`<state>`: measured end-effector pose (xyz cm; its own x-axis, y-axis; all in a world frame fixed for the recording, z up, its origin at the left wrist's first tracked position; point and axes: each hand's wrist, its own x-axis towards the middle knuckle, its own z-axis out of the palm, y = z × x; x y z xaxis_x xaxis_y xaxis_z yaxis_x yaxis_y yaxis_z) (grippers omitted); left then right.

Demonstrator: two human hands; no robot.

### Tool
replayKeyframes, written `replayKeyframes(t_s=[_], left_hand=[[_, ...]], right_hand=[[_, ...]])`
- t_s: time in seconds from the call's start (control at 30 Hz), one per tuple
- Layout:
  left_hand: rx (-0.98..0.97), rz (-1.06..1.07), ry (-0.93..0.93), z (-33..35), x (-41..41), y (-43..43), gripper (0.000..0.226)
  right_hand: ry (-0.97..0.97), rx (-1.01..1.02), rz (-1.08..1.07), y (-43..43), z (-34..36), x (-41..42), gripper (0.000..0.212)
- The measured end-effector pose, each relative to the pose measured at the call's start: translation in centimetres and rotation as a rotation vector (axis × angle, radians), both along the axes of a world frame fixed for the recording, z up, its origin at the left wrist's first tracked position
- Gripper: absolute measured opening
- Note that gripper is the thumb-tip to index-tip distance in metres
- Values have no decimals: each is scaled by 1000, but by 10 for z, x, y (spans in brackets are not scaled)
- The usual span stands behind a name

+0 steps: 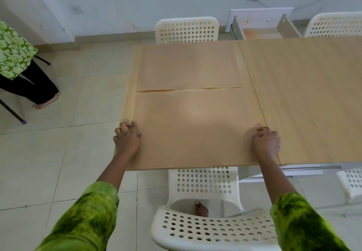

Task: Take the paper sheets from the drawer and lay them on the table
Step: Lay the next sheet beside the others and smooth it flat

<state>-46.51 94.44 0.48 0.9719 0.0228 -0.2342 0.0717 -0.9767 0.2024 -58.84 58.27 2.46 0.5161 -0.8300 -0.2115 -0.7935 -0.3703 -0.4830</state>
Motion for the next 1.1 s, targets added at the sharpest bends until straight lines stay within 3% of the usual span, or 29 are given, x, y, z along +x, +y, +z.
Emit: replayKeyframes(t_s=[0.53, 0.7, 0.8, 1.1], left_hand=[[42, -77, -8, 6, 6, 4, 48], [-33, -62, -153, 17, 10, -24, 47], [-104, -200, -181, 19, 24, -54, 55], [-10, -489, 93, -4, 74, -119, 62]], right_hand=[[21, -6, -7, 1, 1, 2, 36], [25, -51, 5, 17, 9, 20, 41], [-10, -46, 139, 35, 13, 51, 40], [27, -153, 790, 100, -3, 158, 55]])
